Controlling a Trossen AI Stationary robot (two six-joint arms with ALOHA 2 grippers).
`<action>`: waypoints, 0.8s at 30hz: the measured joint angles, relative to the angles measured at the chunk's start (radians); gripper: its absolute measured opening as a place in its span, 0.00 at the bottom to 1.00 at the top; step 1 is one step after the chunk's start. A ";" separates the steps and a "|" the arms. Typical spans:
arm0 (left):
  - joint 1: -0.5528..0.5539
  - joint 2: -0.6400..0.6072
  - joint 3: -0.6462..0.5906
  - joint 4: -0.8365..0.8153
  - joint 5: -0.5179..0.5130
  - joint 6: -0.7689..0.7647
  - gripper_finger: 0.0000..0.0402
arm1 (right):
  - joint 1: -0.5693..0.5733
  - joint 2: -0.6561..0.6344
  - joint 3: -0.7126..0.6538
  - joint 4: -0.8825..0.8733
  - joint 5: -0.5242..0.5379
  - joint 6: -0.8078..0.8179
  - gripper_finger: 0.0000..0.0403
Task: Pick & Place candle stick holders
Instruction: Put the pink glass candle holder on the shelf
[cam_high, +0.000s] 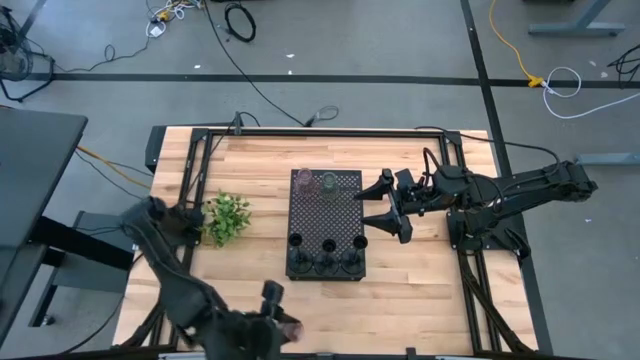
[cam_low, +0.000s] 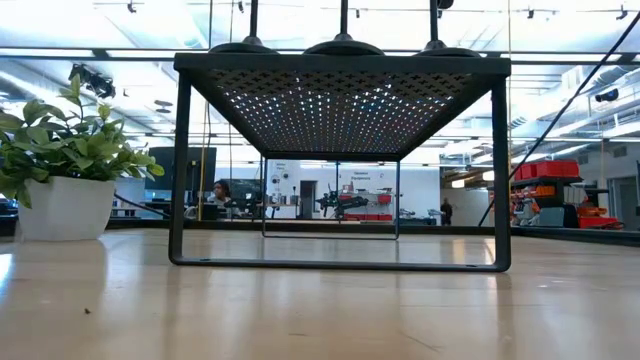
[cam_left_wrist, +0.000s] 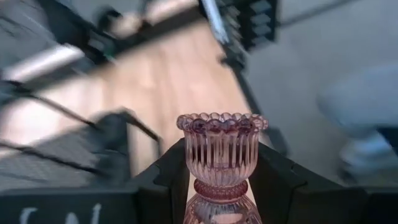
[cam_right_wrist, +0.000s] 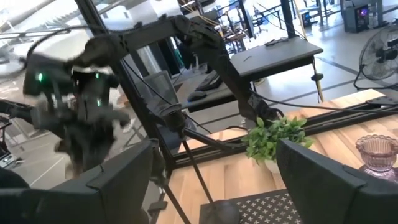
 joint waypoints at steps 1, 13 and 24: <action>-0.007 -0.017 0.000 0.002 -0.042 0.017 0.34 | 0.000 0.000 0.000 0.000 0.000 0.000 0.84; -0.049 -0.183 0.000 0.136 -0.350 0.228 0.34 | 0.000 0.000 0.000 -0.001 0.000 0.000 0.84; -0.019 -0.324 0.000 0.156 -0.488 0.333 0.34 | 0.000 0.000 0.000 -0.002 0.000 0.003 0.84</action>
